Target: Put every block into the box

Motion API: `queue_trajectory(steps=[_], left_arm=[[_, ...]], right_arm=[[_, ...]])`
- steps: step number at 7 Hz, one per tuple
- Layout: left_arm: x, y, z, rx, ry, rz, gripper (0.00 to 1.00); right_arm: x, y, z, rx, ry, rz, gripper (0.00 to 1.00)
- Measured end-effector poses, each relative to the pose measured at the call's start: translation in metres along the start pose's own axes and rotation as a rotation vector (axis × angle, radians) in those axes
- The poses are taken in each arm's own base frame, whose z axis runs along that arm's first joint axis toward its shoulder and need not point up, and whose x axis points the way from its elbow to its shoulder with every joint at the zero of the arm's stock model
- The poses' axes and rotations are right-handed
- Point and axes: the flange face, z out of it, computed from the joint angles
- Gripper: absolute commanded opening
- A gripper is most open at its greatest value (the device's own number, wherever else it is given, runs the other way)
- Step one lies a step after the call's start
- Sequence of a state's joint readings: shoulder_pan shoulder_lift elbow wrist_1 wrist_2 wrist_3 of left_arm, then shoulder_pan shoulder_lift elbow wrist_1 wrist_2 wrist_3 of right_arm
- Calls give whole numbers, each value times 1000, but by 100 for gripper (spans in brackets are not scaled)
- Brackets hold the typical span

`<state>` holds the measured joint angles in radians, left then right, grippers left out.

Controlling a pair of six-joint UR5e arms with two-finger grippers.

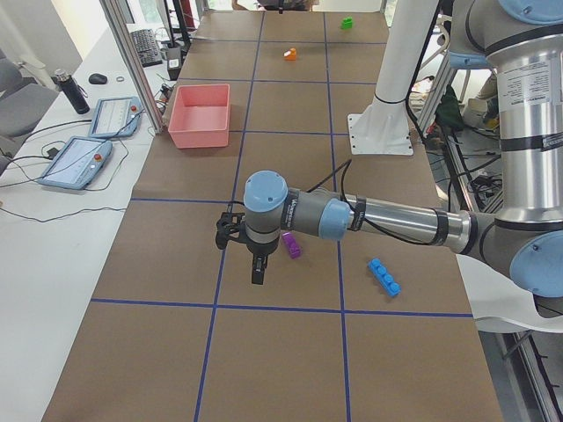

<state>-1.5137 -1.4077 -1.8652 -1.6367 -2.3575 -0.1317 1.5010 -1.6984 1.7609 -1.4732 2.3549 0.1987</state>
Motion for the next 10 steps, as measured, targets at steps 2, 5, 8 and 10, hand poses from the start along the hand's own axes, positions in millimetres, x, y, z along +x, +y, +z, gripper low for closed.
queue_trajectory(steps=[2, 5, 8, 10], left_arm=[[-9, 4, 9, -8, 1, 5, 100], [-18, 11, 18, -23, 0, -3, 100], [-22, 20, 22, -35, 11, -14, 100], [-23, 28, 27, -45, 50, -18, 100]], right_arm=[[0, -5, -10, -12, -5, 37, 100], [-15, -5, -1, -41, -26, 8, 100], [-36, -2, 23, -89, -29, -41, 100], [-29, 11, 31, -110, -24, -34, 100]])
